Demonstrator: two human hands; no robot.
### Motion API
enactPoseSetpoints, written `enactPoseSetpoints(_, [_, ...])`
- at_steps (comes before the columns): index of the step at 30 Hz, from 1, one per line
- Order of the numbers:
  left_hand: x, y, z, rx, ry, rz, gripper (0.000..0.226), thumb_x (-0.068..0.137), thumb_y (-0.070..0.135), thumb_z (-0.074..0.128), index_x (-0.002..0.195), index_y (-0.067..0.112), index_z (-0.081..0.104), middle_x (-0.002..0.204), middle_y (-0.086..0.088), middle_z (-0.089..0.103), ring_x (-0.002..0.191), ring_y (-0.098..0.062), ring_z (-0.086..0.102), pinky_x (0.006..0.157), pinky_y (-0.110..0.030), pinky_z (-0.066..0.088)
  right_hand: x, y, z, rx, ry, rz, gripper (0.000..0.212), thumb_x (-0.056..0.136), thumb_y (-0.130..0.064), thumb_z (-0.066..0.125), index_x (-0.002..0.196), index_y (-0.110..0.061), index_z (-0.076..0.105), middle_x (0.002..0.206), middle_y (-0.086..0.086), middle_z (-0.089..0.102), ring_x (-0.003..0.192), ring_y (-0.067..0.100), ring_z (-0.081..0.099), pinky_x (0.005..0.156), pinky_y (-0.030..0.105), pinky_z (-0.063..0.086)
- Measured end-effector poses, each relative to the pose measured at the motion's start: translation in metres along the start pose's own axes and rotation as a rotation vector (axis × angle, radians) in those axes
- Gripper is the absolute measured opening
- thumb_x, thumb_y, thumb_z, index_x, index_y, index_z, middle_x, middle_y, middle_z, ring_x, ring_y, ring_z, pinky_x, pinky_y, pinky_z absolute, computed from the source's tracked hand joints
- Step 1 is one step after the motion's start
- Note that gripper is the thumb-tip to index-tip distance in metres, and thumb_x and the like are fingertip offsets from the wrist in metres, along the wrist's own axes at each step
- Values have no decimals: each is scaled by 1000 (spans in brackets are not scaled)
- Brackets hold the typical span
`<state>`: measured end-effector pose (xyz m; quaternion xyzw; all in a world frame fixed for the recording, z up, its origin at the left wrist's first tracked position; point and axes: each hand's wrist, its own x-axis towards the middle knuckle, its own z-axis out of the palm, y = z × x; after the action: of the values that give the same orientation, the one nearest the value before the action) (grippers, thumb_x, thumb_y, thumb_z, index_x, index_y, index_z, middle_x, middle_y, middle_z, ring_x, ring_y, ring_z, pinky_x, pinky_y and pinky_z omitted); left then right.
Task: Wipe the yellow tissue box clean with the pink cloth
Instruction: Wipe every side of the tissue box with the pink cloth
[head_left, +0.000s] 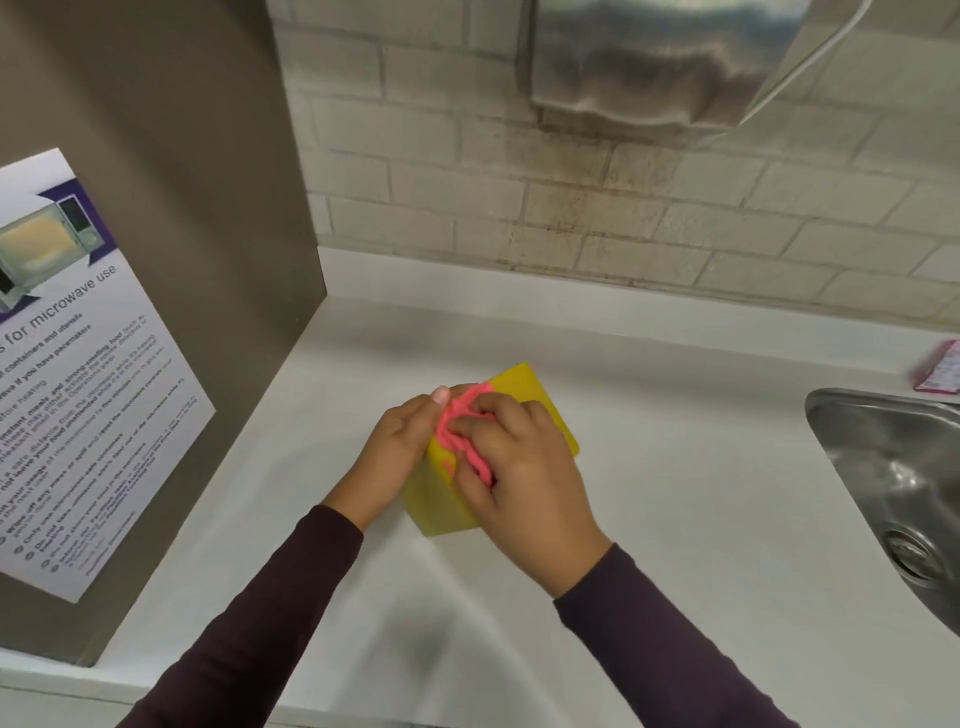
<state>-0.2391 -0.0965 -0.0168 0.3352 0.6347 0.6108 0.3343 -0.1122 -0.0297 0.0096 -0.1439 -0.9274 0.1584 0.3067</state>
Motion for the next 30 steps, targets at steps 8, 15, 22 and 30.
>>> enactPoseSetpoints(8, [0, 0, -1, 29, -58, 23, 34, 98, 27, 37, 113, 23, 67, 113, 0, 70, 109, -14, 63, 96, -27, 46, -20, 5, -11, -4, -142, -245, 28, 70, -11, 65, 96, -17, 73, 101, 5, 65, 72, 28, 51, 63, 36, 45])
enactPoseSetpoints(15, [-1, -3, -4, 31, -69, 32, 31, 97, 31, 40, 108, 35, 68, 109, 15, 70, 106, -1, 62, 85, -9, 47, -49, 56, -23, 39, -11, -159, 21, 64, -10, 68, 83, -18, 73, 100, 4, 65, 83, 25, 57, 72, 31, 46])
enactPoseSetpoints(22, [-2, -5, -8, 34, -77, 37, 36, 89, 53, 42, 114, 40, 64, 115, 22, 66, 108, 5, 59, 79, -3, 44, -77, 60, -18, 759, 50, 412, 22, 59, 0, 59, 73, -14, 70, 83, -1, 64, 74, 13, 63, 62, 23, 51])
enactPoseSetpoints(30, [-15, -26, -36, -171, -289, -108, 70, 70, 48, 73, 133, 36, 45, 138, 12, 52, 126, -7, 50, 102, -25, 42, -72, 49, -9, 1029, -235, 659, 29, 60, -17, 63, 88, -9, 67, 81, 2, 68, 63, 11, 63, 48, 25, 49])
